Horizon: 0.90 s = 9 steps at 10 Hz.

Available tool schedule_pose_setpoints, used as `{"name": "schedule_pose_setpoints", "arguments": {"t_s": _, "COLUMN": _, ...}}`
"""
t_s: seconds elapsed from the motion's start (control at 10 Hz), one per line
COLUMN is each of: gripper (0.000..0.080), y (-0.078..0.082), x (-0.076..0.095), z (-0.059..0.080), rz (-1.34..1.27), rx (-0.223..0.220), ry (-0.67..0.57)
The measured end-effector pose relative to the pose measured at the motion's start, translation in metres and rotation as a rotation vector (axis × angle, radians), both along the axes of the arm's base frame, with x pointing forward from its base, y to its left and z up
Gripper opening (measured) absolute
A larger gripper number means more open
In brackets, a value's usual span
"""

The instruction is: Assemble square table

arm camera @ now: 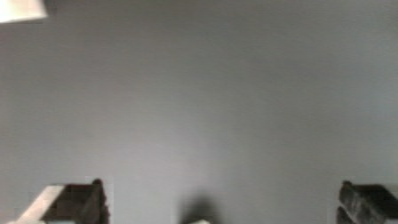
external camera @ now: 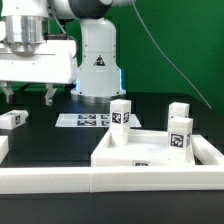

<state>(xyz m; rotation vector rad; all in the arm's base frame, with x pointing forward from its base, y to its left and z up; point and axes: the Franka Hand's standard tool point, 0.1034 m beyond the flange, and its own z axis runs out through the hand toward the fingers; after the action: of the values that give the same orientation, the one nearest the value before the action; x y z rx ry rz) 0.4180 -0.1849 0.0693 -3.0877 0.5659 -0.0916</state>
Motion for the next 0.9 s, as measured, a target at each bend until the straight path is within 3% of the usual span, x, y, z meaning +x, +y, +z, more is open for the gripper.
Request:
{"name": "schedule_pose_setpoints", "arguments": {"t_s": 0.6, "gripper": 0.0648, "y": -0.004, "x": -0.006, "z": -0.003, "rz": 0.011, "rx": 0.015, "ry": 0.021}}
{"name": "schedule_pose_setpoints", "arguments": {"t_s": 0.8, "gripper": 0.0648, "y": -0.025, "x": -0.031, "z": -0.012, "rz": -0.031, "rx": 0.040, "ry": 0.074}}
{"name": "schedule_pose_setpoints", "arguments": {"t_s": 0.9, "gripper": 0.0648, "y": -0.022, "x": -0.039, "z": -0.016, "rz": -0.052, "rx": 0.092, "ry": 0.137}}
